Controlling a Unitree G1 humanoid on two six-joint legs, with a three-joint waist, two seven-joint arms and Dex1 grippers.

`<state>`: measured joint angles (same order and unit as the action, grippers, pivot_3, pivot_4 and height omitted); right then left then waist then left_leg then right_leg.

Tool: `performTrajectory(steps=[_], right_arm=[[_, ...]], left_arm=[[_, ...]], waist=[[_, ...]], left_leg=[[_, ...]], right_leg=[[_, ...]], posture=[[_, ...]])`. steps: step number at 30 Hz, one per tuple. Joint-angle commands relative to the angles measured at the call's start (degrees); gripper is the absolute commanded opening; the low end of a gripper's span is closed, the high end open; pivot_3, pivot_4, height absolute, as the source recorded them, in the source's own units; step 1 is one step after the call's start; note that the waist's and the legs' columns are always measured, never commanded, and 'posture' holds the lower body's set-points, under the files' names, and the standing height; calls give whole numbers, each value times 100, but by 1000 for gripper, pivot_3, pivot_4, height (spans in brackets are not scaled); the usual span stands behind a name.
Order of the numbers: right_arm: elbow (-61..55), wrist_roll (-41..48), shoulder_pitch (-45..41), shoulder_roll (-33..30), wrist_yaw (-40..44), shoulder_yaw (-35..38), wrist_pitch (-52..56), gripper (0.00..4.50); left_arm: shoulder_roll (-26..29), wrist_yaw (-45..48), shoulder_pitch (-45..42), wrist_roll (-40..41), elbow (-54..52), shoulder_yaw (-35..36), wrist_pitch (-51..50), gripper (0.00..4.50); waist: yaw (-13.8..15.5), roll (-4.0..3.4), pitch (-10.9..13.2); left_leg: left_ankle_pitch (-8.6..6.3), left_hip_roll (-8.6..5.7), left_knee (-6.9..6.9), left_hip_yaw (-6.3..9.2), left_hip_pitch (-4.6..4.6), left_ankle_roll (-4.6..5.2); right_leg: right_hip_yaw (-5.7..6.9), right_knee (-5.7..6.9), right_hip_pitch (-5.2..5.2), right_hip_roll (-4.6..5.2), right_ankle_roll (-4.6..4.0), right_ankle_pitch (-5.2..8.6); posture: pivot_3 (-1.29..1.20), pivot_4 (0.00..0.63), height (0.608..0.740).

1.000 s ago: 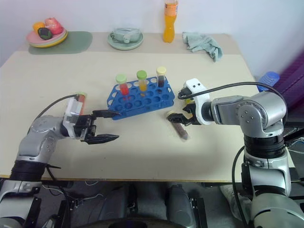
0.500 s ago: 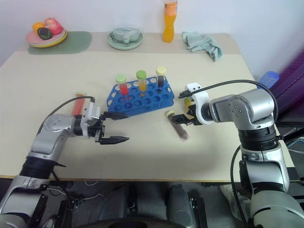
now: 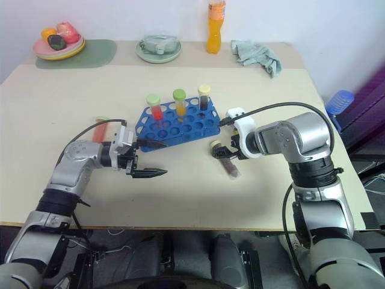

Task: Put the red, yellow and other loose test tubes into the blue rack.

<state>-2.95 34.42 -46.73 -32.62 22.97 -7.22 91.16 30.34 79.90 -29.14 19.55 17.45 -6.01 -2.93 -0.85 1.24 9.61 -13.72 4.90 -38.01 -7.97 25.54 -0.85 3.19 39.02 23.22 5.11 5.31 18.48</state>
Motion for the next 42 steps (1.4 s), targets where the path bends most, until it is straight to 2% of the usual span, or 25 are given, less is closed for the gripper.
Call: performTrajectory(steps=[1,3,5,8,11,12,20,22,25,31,37,42], right_arm=[[10,-171,-120,44,58,-161,-201,4500],[47,-264,-103,58,77,-285,-314,4500],[122,-391,-95,113,69,-395,-450,3973],[232,-595,-98,141,99,-618,-688,2678],[193,-812,-48,69,221,-972,-1059,1096],[173,-872,-23,41,284,-1067,-1188,838],[-266,-1144,159,-375,818,-1361,-1854,805],[-646,-1047,267,-488,1096,-1181,-2244,805],[-1172,-623,468,-345,1357,-422,-2663,805],[-1590,150,1343,581,1684,1280,-4506,805],[-374,-246,1483,1905,1770,1701,-7272,805],[1445,-814,1255,2493,1940,1693,-9315,805]], left_arm=[[-25,67,-124,-2,-25,-3,115,4441],[-32,76,-140,-10,-3,14,118,4441],[-34,69,-150,-19,21,25,128,4500],[-58,52,-179,-26,47,18,125,4500],[-84,35,-198,-24,50,23,120,4500],[-90,30,-206,-31,61,25,128,4500],[-115,-11,-215,-42,83,51,159,4500],[-138,-38,-240,-29,98,65,169,4500],[-146,-39,-278,-10,130,79,169,4500],[-123,-56,-282,6,242,153,206,4500],[-97,-156,-219,23,304,238,239,4500],[-157,-272,-149,44,217,253,212,4500]], waist=[[-4,0,0],[-11,0,0],[-30,0,0],[-54,0,0],[-57,0,-1],[-65,1,-1],[-148,1,-1],[-136,1,-1],[-133,0,1],[-93,2,0],[-34,0,1],[-14,0,1]], left_leg=[[0,0,0,1,0,0],[0,0,0,0,0,0],[0,0,0,0,-2,0],[0,2,0,0,-6,0],[0,2,0,0,-7,0],[0,3,-1,0,-7,0],[0,2,-2,6,-12,1],[0,2,-3,5,-10,1],[0,1,-4,6,-5,1],[2,2,0,5,-6,-2],[18,1,0,1,-8,-31],[18,0,-1,-2,-7,-31]], right_leg=[[0,0,0,0,0,0],[0,0,0,0,0,0],[0,0,-1,0,0,0],[0,4,-2,-1,0,0],[-1,6,-2,-2,0,0],[-1,5,-3,-2,0,0],[0,7,-9,-2,-2,-2],[0,6,-9,-1,-2,-2],[1,5,-5,-1,-1,-2],[2,0,-8,-3,-1,-2],[1,0,-7,-5,0,-2],[1,-3,-9,-3,0,-2]], posture=[[0,150,740],[0,150,740],[0,150,740],[0,150,740],[0,150,740],[0,150,740],[0,150,740],[0,150,740],[0,150,740],[0,150,740],[0,150,740],[0,150,740]])
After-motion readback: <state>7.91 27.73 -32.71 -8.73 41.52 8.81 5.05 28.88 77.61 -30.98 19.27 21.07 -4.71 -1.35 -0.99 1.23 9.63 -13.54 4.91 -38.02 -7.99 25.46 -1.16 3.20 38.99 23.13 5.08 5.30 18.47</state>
